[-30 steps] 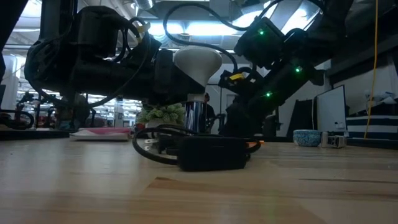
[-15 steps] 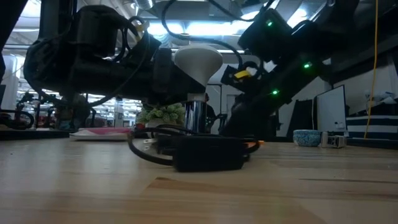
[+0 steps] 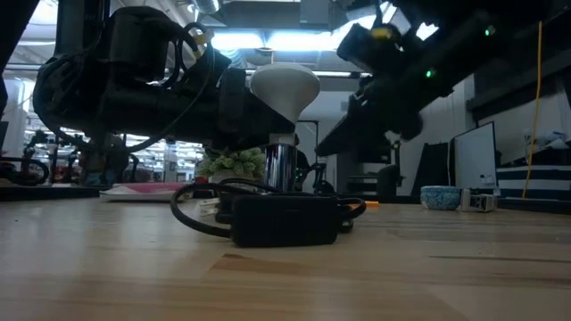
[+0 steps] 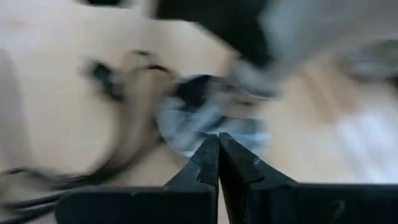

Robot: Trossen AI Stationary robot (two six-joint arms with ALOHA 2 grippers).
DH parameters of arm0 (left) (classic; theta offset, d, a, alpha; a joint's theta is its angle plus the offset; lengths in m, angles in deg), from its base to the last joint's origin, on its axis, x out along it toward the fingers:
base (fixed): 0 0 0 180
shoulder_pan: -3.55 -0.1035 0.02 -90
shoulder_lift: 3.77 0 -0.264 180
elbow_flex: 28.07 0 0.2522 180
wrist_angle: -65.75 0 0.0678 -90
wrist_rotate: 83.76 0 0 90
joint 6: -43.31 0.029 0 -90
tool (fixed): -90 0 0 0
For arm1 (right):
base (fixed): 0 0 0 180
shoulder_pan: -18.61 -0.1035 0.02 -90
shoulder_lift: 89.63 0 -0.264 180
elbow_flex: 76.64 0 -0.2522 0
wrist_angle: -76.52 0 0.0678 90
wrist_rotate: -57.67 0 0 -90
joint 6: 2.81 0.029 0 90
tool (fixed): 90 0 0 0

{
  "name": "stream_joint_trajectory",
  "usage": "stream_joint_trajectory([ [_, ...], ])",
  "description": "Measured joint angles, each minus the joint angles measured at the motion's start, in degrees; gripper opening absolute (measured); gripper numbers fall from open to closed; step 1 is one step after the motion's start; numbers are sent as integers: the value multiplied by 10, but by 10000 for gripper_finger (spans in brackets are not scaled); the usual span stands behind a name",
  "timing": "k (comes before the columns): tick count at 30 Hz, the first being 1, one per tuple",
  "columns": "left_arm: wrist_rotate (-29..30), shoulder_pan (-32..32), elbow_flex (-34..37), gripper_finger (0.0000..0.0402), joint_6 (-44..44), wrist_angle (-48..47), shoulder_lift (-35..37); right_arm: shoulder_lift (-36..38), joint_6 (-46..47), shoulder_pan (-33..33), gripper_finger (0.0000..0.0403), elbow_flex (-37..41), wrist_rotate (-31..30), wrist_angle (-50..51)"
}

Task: Screw lightbulb
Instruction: Insert the white lightbulb into the silver lamp

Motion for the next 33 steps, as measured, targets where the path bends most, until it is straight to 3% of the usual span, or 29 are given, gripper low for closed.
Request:
stream_joint_trajectory([
  [6, 1, 0, 0, 153, -2, 0, 0, 2, 0, 0, 7, 0, 220, -17],
  [12, 1, 0, 0, 153, -1, -1, 0, -6, 9, 1, 7, 0, 277, -42],
  [19, 2, 0, 0, 153, -1, -1, 0, -53, 9, 1, 7, 0, 288, -115],
  [26, 2, 0, 0, 153, -1, -2, 0, -81, 10, 1, 7, 0, 217, -108],
  [33, 3, 0, 0, 153, 0, -2, 0, -87, 11, 0, 7, -3, 149, -34],
])
